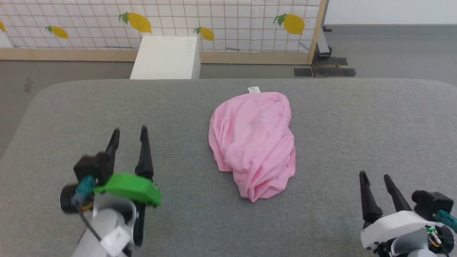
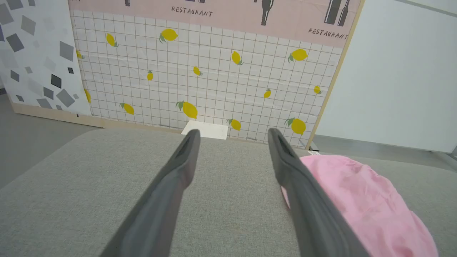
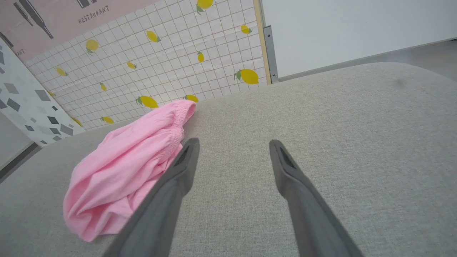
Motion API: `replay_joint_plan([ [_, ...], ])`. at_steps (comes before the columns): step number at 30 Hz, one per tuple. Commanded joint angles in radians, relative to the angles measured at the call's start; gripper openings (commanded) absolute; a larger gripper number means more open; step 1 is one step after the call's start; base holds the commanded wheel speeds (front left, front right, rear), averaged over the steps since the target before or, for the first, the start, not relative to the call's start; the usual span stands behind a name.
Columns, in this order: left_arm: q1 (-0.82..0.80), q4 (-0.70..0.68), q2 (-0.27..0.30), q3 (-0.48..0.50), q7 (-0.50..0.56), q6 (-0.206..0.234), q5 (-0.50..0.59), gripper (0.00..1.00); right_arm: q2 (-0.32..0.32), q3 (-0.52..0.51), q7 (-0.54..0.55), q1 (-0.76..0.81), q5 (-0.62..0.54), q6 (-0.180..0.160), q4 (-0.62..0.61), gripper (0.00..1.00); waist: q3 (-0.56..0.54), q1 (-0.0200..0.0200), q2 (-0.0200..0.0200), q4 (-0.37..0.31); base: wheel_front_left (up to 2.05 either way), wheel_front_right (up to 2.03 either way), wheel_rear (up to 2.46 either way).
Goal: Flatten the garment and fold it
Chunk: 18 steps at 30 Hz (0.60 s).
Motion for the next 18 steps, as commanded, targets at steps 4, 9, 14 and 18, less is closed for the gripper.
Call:
replay_joint_plan([
  [4, 0.093, -0.055, -0.045, 0.021, -0.007, 0.010, 0.041, 1.00, 0.001, -0.018, 0.116, -0.028, -0.019, -0.002, 0.032, 1.00, 0.020, 0.0000, 0.0000, 0.028, 0.00, 0.00, 0.00],
  [9, 0.118, -0.086, -0.085, 0.018, -0.007, -0.003, 0.080, 1.00, 0.001, -0.028, 0.281, -0.155, -0.067, -0.002, 0.080, 1.00, 0.068, 0.0000, 0.0000, 0.062, 0.00, 0.00, 0.00],
  [14, 0.089, -0.108, -0.115, 0.012, -0.007, -0.020, 0.121, 1.00, 0.001, 0.006, 0.406, -0.361, -0.142, -0.002, 0.126, 1.00, 0.148, 0.0000, 0.0000, 0.109, 0.00, 0.00, 0.00],
  [18, 0.044, -0.125, -0.144, 0.010, -0.007, -0.034, 0.149, 1.00, -0.018, 0.056, 0.579, -0.520, -0.219, -0.002, 0.235, 1.00, 0.225, 0.0000, 0.0000, 0.160, 0.00, 0.00, 0.00],
])
